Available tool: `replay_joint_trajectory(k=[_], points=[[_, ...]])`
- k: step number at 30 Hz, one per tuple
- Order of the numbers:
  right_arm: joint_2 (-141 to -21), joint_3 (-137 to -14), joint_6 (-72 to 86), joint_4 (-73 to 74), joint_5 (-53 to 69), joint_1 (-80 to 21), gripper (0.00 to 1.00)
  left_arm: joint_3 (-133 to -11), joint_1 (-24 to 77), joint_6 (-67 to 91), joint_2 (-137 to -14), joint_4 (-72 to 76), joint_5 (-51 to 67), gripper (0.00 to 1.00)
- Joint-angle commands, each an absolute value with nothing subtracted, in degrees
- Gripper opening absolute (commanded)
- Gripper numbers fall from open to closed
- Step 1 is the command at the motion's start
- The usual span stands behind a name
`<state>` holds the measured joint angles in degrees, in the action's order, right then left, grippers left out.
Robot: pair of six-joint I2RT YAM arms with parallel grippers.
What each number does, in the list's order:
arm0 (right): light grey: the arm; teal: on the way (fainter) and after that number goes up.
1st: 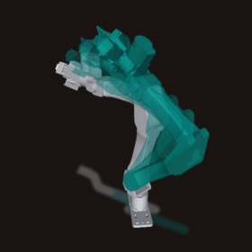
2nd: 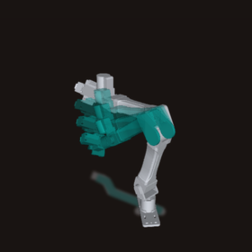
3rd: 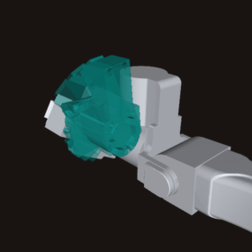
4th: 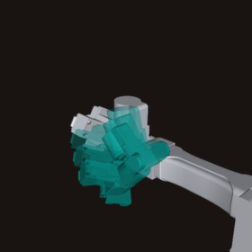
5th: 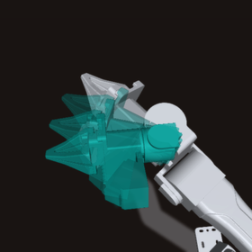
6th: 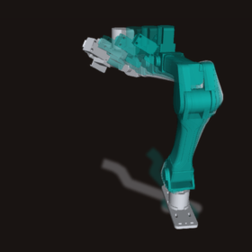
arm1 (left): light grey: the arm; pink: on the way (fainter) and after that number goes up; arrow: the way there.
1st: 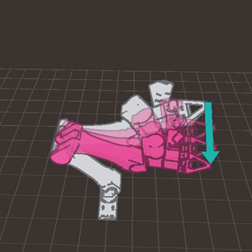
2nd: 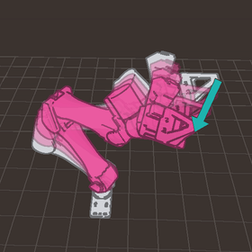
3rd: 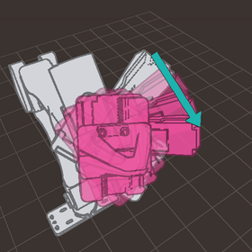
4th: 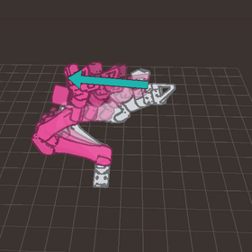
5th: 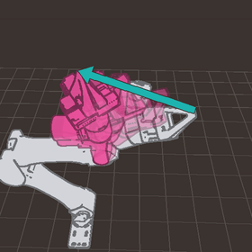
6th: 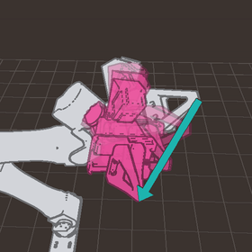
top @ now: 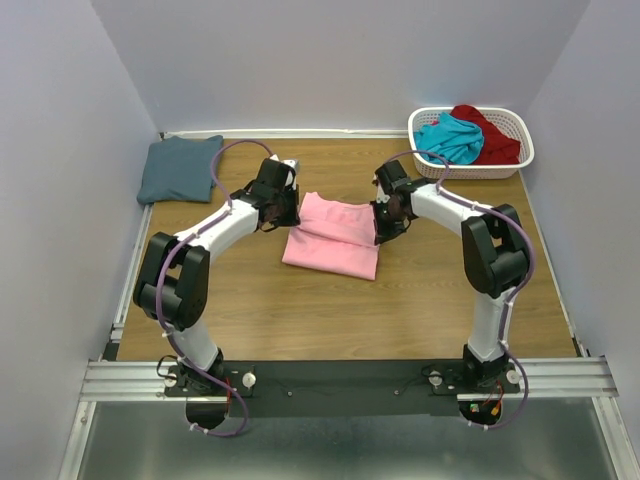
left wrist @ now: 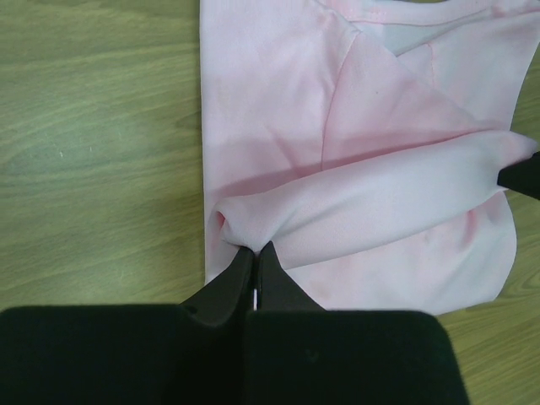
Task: Fold and stack the t-shirts
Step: Fold the tshirt
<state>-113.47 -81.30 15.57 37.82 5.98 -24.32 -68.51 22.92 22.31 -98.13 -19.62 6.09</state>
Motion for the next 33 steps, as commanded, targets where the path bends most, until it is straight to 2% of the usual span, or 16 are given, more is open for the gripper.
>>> replay_joint_trajectory(k=[1, 12, 16, 20, 24, 26, 27, 29, 30, 32, 33], points=[[-112.8, -77.7, 16.4, 35.9, 1.5, -23.6, 0.01, -68.4, 22.6, 20.5, -98.6, -16.3, 1.1, 0.00], [-110.8, -73.9, 18.2, 32.9, 0.4, -23.6, 0.01, -69.0, 22.6, 22.0, -105.4, -12.6, 0.4, 0.00], [-110.3, -74.7, 17.9, 32.8, 0.4, -23.6, 0.01, -69.6, 22.6, 22.4, -105.6, -12.0, -0.7, 0.04], [-109.3, -74.5, 17.6, 32.4, 0.5, -23.6, 0.12, -69.3, 22.7, 22.9, -106.3, -11.8, -1.1, 0.07], [-107.0, -74.4, 17.1, 31.6, 0.7, -23.6, 0.12, -68.7, 22.9, 23.2, -107.0, -11.1, -0.3, 0.09], [-106.4, -74.7, 17.0, 31.6, 0.7, -23.6, 0.13, -68.7, 23.1, 23.3, -106.8, -10.8, -0.3, 0.14], [-105.7, -74.8, 17.0, 31.6, 0.9, -23.6, 0.21, -68.7, 23.3, 23.6, -106.4, -10.7, -0.6, 0.21], [-104.8, -75.0, 16.9, 31.6, 1.0, -23.6, 0.26, -68.7, 23.4, 23.6, -105.7, -10.8, -0.9, 0.27], [-103.6, -75.1, 16.5, 31.6, 0.8, -23.6, 0.32, -68.6, 23.4, 23.6, -104.8, -10.8, -1.1, 0.37], [-102.4, -75.8, 16.5, 32.0, -1.6, -24.1, 0.39, -68.4, 23.4, 23.7, -103.5, -10.6, -1.8, 0.50], [-101.5, -76.0, 16.0, 32.2, -2.3, -24.3, 0.45, -68.4, 23.4, 23.8, -102.4, -10.1, -2.2, 0.64]])
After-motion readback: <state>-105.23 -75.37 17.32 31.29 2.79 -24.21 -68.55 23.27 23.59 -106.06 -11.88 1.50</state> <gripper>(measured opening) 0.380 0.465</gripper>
